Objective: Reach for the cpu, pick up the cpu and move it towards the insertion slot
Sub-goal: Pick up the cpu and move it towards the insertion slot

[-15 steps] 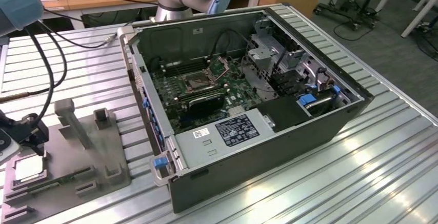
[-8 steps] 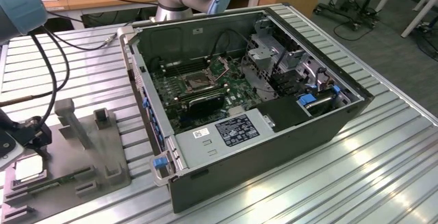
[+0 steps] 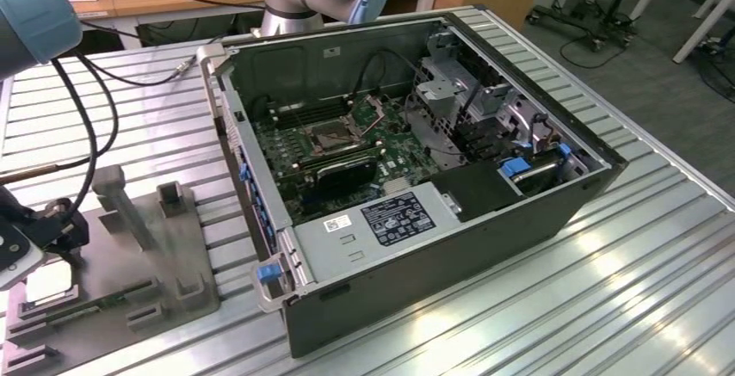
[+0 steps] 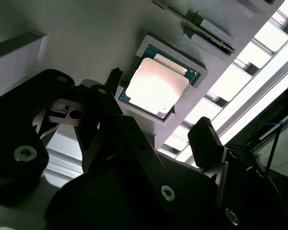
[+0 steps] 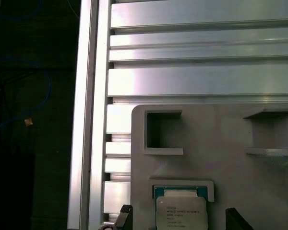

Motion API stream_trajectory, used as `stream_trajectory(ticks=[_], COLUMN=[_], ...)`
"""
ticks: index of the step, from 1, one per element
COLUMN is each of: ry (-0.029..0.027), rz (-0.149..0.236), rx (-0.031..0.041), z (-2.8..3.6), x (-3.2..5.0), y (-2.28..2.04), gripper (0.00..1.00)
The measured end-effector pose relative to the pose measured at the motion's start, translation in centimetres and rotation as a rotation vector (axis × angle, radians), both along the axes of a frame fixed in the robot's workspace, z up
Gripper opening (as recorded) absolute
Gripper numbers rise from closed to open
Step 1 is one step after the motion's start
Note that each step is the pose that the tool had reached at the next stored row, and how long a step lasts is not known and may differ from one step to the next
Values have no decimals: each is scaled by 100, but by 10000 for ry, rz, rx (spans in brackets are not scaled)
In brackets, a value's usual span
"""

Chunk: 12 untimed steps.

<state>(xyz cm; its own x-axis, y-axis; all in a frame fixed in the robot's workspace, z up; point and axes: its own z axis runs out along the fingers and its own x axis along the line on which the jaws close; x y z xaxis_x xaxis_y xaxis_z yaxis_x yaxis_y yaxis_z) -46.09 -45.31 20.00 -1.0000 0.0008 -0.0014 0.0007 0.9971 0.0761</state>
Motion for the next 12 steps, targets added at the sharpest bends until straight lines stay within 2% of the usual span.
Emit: stream_trajectory(ticks=[6, 12], ry=[-5, -2], rz=[0, 0], rx=[3, 2], z=[-14, -120], x=[0, 0], y=[0, -25], gripper=[83, 83])
